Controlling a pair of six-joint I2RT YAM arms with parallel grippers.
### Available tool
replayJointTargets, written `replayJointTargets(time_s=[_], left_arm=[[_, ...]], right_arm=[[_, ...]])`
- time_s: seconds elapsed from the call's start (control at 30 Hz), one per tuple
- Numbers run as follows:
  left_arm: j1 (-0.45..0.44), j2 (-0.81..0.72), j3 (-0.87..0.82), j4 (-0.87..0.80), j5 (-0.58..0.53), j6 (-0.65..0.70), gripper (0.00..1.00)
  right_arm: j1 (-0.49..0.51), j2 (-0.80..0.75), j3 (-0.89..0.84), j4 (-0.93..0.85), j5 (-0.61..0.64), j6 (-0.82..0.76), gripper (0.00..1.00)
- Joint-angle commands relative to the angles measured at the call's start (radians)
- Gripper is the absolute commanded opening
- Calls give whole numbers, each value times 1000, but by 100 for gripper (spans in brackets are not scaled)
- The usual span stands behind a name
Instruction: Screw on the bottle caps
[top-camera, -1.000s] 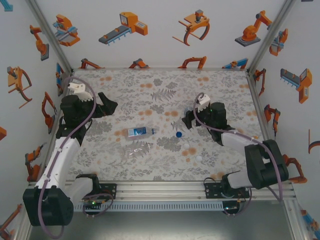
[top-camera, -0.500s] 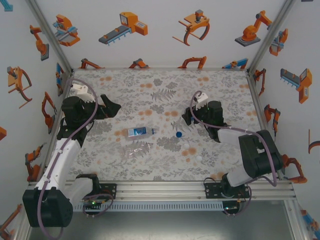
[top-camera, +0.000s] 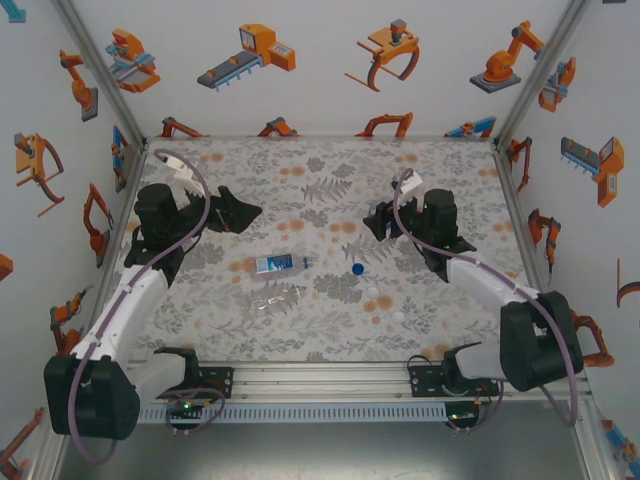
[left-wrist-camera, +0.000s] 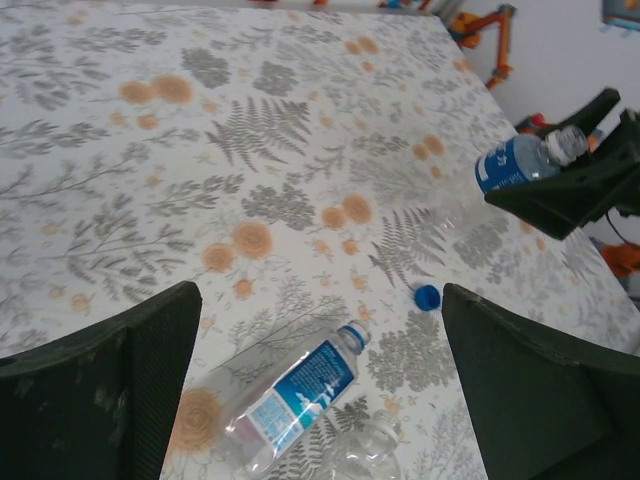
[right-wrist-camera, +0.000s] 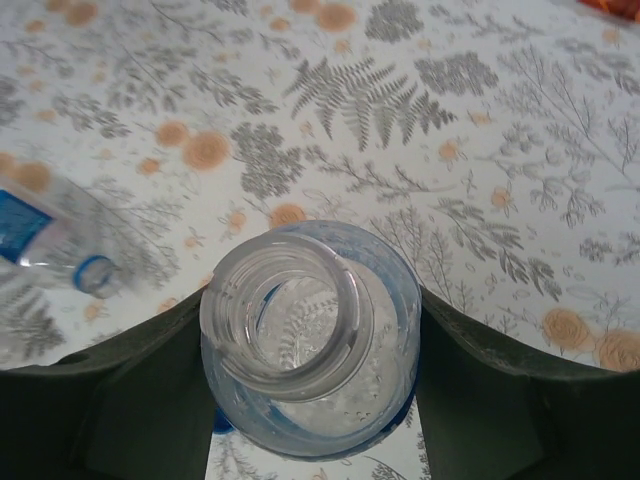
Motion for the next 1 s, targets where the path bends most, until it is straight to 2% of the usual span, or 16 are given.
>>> replayJointTargets(time_s=[0.0, 0.13, 0.23, 0.3, 0.47, 0.67, 0.8, 0.97], left_arm=[[-42, 42, 69, 116, 164, 12, 97], [-141, 88, 113, 132, 266, 91, 97], [-214, 126, 151, 117, 328, 135, 97], [-254, 152, 177, 117, 369, 146, 97], [-336, 227, 225, 144, 464, 154, 95], [-397, 282, 266, 146, 487, 154, 96], [-418, 308, 294, 131, 499, 154, 97], [-439, 332, 334, 107, 582, 154, 95]], right_arm=[[11, -68, 59, -105, -123, 50, 44], [13, -130, 102, -138, -226, 121, 38], [21, -158, 129, -122, -324, 179, 38], [25, -166, 142, -74, -414, 242, 38], [50, -163, 181, 50, -529, 384, 36], [102, -153, 226, 169, -648, 452, 36], [148, -118, 278, 183, -702, 487, 32], [197, -90, 318, 186, -688, 484, 30]])
